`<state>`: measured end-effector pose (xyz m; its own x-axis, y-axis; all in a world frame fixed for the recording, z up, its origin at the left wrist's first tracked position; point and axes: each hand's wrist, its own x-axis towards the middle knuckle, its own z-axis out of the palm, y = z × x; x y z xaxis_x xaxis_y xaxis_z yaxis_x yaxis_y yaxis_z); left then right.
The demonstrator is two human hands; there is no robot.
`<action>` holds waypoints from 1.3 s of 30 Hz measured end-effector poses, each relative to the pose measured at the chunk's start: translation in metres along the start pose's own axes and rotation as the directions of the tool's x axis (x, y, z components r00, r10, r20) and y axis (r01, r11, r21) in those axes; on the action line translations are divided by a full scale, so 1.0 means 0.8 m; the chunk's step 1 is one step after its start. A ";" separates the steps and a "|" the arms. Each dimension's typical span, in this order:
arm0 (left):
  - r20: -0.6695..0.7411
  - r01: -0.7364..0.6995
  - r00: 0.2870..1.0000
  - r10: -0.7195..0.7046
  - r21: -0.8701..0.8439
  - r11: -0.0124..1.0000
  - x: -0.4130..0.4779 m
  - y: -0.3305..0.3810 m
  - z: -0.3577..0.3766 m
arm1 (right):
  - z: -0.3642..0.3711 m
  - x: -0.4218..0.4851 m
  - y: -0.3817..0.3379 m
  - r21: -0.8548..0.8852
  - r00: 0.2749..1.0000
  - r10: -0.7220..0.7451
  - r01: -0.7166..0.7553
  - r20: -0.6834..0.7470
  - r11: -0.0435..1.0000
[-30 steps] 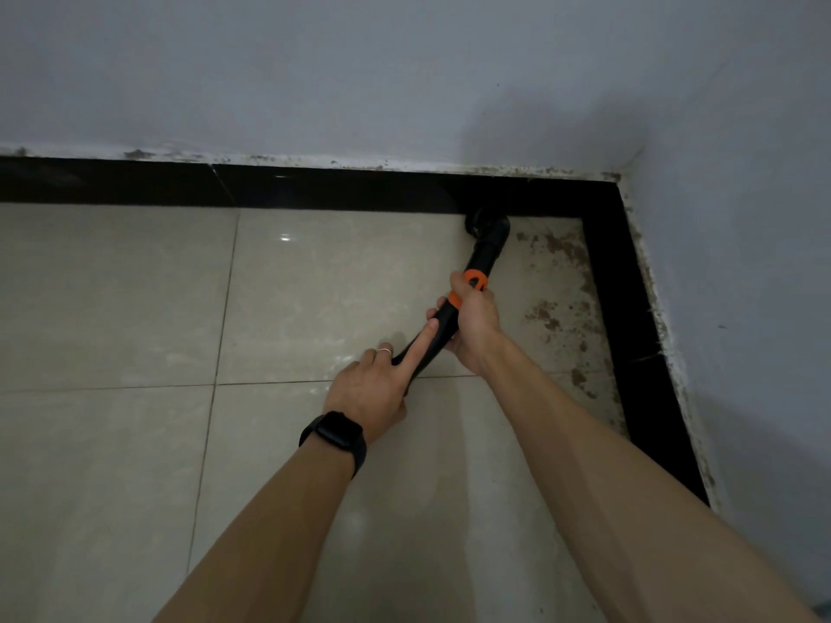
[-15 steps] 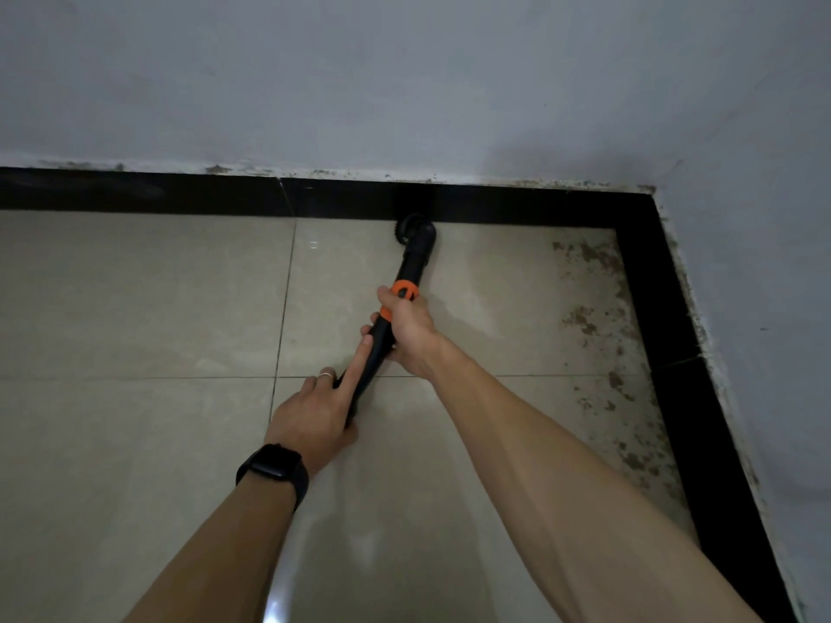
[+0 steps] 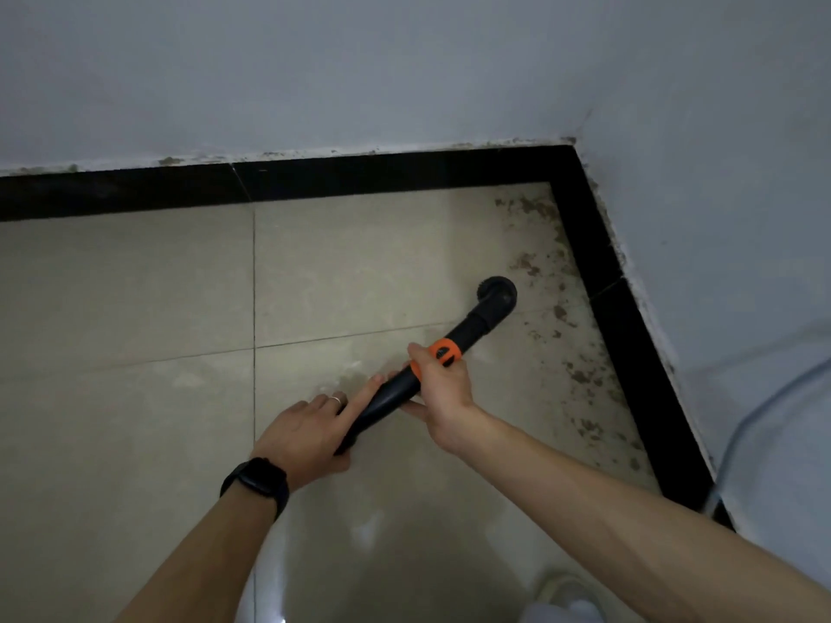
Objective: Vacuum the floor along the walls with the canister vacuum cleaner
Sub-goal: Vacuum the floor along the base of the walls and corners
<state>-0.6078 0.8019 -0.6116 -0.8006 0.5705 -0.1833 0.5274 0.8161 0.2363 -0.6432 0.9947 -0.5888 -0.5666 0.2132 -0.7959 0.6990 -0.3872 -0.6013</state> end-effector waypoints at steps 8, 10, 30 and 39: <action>0.116 -0.176 0.980 0.159 0.153 0.972 -0.019 0.033 0.004 | -0.057 -0.027 0.029 0.063 0.993 0.120 -0.121 0.010 0.991; 0.123 -0.206 0.975 0.187 0.176 0.963 -0.031 0.034 0.007 | -0.061 -0.033 0.040 0.069 0.987 0.157 -0.159 0.030 0.985; 0.112 -0.050 0.993 0.044 0.059 0.997 0.004 0.079 0.021 | -0.068 0.010 0.010 -0.075 0.999 -0.023 0.020 -0.041 0.997; 0.093 -0.021 0.996 0.013 0.086 0.996 0.017 0.087 0.035 | -0.080 0.022 0.005 0.008 1.000 0.000 0.000 -0.024 1.000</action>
<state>-0.5739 0.8686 -0.6243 -0.7639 0.5870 -0.2682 0.5665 0.8090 0.1569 -0.6225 1.0544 -0.6094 -0.5559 0.2350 -0.7974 0.6953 -0.3942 -0.6009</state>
